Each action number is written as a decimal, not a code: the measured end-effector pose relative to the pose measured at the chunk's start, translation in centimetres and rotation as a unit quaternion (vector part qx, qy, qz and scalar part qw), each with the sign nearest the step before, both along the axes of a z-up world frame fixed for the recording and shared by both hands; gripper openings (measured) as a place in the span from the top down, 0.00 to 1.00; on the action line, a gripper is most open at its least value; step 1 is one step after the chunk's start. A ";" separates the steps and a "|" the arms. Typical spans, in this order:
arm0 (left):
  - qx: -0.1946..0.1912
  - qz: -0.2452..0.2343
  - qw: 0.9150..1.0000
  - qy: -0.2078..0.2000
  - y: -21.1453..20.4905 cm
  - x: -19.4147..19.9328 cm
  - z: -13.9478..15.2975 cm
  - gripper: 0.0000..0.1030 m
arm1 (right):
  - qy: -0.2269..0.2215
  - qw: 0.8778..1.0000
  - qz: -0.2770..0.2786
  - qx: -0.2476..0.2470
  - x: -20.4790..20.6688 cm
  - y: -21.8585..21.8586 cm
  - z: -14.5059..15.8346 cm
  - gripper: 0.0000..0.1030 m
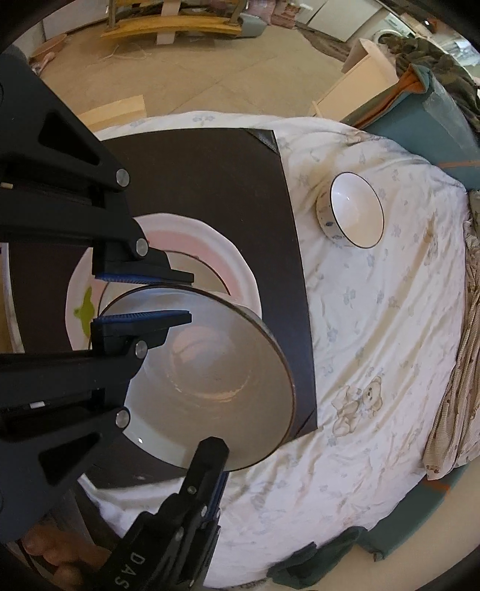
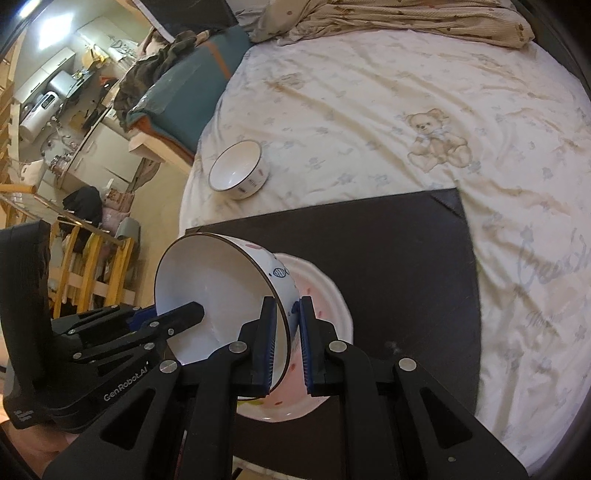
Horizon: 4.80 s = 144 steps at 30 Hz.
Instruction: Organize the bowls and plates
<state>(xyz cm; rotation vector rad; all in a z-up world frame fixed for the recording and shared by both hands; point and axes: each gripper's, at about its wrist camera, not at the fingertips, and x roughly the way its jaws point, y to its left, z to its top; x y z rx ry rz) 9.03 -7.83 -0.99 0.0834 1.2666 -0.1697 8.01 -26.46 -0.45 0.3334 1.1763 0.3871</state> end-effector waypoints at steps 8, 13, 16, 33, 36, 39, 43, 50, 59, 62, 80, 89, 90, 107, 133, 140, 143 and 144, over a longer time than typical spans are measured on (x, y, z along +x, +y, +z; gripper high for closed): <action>0.002 0.008 1.000 0.003 1.4 -0.3 -1.4 0.90 | 0.022 1.000 0.008 -0.011 -1.0 2.0 -2.1 0.87; -0.004 0.014 1.000 0.015 2.2 -0.2 -2.8 0.90 | 0.031 0.999 0.015 -0.020 -1.0 3.1 -3.2 0.87; -0.014 0.018 0.999 0.027 2.7 0.0 -3.8 0.90 | 0.039 0.999 0.017 -0.028 -0.8 3.7 -3.8 0.87; -0.029 0.014 0.999 -0.005 3.3 0.1 -2.9 0.89 | 0.058 0.997 0.016 -0.040 0.4 4.0 -5.6 0.85; -0.045 0.024 0.999 -0.005 3.8 0.3 -2.6 0.89 | 0.060 0.998 0.012 -0.023 0.4 3.6 -5.3 0.84; -0.074 0.044 0.996 0.003 4.8 0.5 -2.5 0.89 | 0.049 0.999 0.010 -0.012 0.3 3.1 -4.5 0.84; -0.094 0.052 0.994 0.013 5.2 0.8 -2.7 0.89 | 0.037 0.999 -0.006 0.005 0.6 1.9 -3.6 0.84; -0.121 0.067 0.990 0.027 5.6 1.8 -3.2 0.89 | 0.045 0.999 0.000 0.013 1.2 2.5 -4.4 0.84; -0.122 0.070 0.989 0.037 5.6 2.6 -4.2 0.88 | 0.045 0.999 -0.005 0.016 2.1 3.0 -5.4 0.84; -0.132 0.076 0.987 0.043 6.0 2.6 -4.2 0.88 | 0.041 0.999 -0.002 0.015 2.2 3.2 -5.3 0.84; -0.152 0.082 0.984 0.054 6.7 1.7 -3.6 0.92 | 0.083 0.996 0.021 0.022 0.3 2.5 -5.2 0.88; -0.147 0.087 0.983 0.068 6.8 2.3 -3.9 0.92 | 0.108 0.993 0.016 0.036 0.5 2.3 -5.6 0.88; -0.150 0.087 0.983 0.065 6.9 2.3 -3.7 0.92 | 0.112 0.993 0.011 0.041 0.7 2.2 -5.8 0.88; -0.171 0.099 0.978 0.068 7.4 3.5 -4.4 0.92 | 0.065 0.997 -0.005 0.040 2.7 2.6 -5.4 0.88; -0.118 0.075 0.990 0.038 6.7 1.3 -2.5 0.63 | 0.044 0.999 0.003 0.028 1.4 2.4 -4.2 0.87; -0.061 0.053 0.995 -0.051 5.7 0.0 0.0 0.40 | 0.027 0.999 0.002 0.022 1.2 2.4 -3.2 0.84; -0.058 0.057 0.994 -0.068 5.8 0.0 0.2 0.37 | 0.016 1.000 -0.001 0.008 1.1 2.6 -2.8 0.84; -0.058 0.058 0.994 -0.069 5.9 0.1 0.2 0.32 | 0.014 1.000 -0.002 0.005 1.0 2.5 -2.7 0.84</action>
